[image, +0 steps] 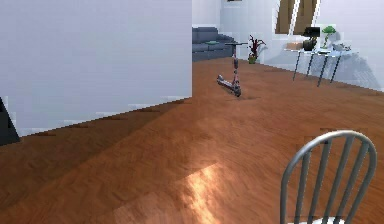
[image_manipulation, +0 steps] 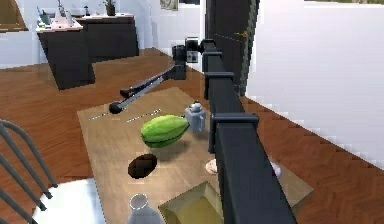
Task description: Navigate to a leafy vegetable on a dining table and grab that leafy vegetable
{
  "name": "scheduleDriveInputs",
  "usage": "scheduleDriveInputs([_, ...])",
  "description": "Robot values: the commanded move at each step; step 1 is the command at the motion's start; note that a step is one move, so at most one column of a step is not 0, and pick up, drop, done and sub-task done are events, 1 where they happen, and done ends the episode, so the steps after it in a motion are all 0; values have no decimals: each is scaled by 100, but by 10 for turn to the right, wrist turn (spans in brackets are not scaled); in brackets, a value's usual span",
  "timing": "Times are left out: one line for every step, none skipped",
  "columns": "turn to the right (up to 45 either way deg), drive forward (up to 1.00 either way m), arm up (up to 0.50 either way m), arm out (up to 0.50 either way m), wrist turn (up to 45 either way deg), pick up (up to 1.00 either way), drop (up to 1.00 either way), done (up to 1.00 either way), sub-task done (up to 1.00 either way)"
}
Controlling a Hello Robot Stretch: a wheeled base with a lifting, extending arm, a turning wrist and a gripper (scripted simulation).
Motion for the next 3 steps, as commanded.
scheduleDriveInputs([0,0,0,0,450,0,0,0,0])
scheduleDriveInputs([0,0,-28,0,0,0,0,0,0])
scheduleDriveInputs([0,0,0,0,0,100,0,0,0])
